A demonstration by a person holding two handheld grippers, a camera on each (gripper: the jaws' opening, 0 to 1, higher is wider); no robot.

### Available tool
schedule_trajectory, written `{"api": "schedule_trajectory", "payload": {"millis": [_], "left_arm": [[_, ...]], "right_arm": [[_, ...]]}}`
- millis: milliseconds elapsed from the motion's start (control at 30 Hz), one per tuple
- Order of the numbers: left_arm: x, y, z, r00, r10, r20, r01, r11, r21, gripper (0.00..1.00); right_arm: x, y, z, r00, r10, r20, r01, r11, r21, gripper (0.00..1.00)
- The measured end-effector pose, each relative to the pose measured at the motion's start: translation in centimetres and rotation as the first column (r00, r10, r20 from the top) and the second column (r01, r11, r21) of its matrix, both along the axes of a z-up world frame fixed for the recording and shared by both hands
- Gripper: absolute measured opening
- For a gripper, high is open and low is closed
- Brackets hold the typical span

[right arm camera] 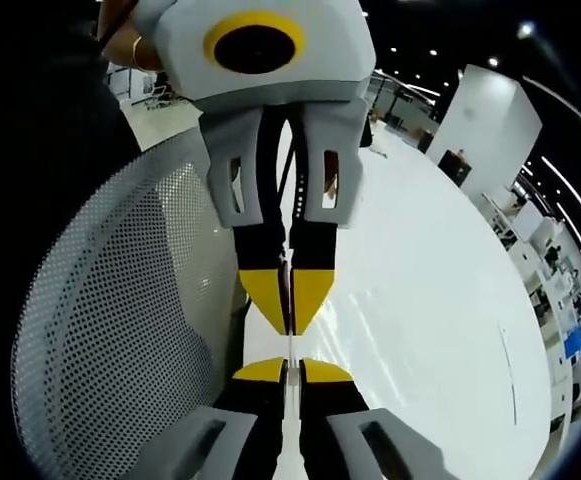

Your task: Open the resealable bag by pulling the two sides of the seal apart until the entire bag opening is separated and visibly accessible.

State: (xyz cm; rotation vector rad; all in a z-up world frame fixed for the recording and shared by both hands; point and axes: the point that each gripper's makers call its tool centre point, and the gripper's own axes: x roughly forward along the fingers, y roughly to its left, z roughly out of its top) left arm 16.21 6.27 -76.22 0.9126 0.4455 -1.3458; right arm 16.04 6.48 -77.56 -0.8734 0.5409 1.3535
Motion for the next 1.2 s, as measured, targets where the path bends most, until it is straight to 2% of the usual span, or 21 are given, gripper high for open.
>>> {"api": "schedule_trajectory", "payload": {"millis": [133, 400, 467, 533, 767, 1200], "left_arm": [[0.1, -0.4, 0.1, 1.0, 0.024, -0.01, -0.024, 1.0, -0.013, 0.01], [0.1, -0.7, -0.2, 1.0, 0.026, 0.014, -0.026, 0.999, 0.027, 0.0], [0.2, -0.8, 0.0, 0.999, 0.033, 0.03, -0.034, 0.999, 0.013, 0.0], [0.2, -0.9, -0.1, 0.997, 0.077, 0.002, -0.077, 0.997, -0.018, 0.0], [-0.2, -0.2, -0.4, 0.999, 0.031, 0.007, -0.032, 0.999, 0.012, 0.0], [-0.5, -0.4, -0.4, 1.0, 0.009, 0.006, -0.009, 1.0, 0.012, 0.0]], "right_arm": [[0.1, 0.3, 0.3, 1.0, -0.002, 0.0, 0.002, 1.0, 0.01, 0.0], [-0.1, 0.7, 0.4, 0.999, 0.021, 0.031, -0.021, 1.0, -0.001, 0.0], [-0.1, 0.5, 0.4, 0.999, 0.024, 0.042, -0.023, 1.0, -0.006, 0.0], [0.0, 0.4, 0.4, 0.999, 0.024, 0.044, -0.024, 1.0, -0.005, 0.0], [-0.3, 0.3, 0.1, 0.999, 0.024, 0.035, -0.024, 1.0, -0.008, 0.0], [-0.4, -1.1, -0.3, 1.0, 0.004, 0.023, -0.003, 1.0, -0.021, 0.0]]}}
